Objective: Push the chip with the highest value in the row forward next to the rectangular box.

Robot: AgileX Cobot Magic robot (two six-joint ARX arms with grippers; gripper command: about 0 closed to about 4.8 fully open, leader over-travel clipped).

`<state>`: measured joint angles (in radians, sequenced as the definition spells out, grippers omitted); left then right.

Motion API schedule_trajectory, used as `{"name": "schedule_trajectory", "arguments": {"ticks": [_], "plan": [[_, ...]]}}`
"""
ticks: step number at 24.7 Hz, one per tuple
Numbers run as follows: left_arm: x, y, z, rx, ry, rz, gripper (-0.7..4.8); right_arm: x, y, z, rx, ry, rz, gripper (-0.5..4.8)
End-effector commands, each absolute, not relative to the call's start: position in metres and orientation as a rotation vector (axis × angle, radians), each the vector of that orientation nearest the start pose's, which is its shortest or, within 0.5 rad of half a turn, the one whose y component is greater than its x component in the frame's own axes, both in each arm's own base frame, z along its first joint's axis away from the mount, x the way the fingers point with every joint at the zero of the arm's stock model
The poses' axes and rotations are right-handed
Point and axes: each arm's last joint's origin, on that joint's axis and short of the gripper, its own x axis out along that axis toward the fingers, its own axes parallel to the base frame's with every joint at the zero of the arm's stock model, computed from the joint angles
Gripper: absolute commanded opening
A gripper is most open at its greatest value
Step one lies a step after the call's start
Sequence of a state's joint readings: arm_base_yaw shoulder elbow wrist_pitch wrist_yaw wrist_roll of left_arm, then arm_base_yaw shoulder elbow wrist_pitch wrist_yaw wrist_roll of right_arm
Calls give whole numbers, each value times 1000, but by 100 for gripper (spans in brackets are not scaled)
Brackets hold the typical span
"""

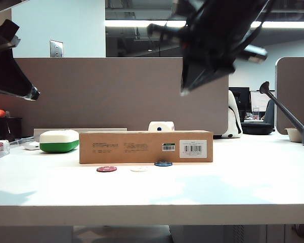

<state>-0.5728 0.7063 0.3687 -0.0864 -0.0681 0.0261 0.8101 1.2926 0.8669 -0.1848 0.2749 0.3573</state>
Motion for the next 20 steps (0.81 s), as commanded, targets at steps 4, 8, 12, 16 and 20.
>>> {"name": "schedule_trajectory", "arguments": {"ticks": [4, 8, 12, 16, 20], "plan": [[134, -85, 212, 156, 386, -505, -5, 132, 158, 267, 67, 511, 522, -5], [134, -85, 212, 156, 386, -506, -5, 98, 126, 272, 104, 449, 588, -6], [134, -85, 212, 155, 387, -509, -5, 75, 97, 273, 172, 353, 622, -5], [134, -84, 212, 157, 385, -500, -5, 67, 82, 265, 201, 309, 590, -5], [134, -85, 212, 152, 387, -525, -5, 64, 78, 260, 200, 312, 590, -5]]}}
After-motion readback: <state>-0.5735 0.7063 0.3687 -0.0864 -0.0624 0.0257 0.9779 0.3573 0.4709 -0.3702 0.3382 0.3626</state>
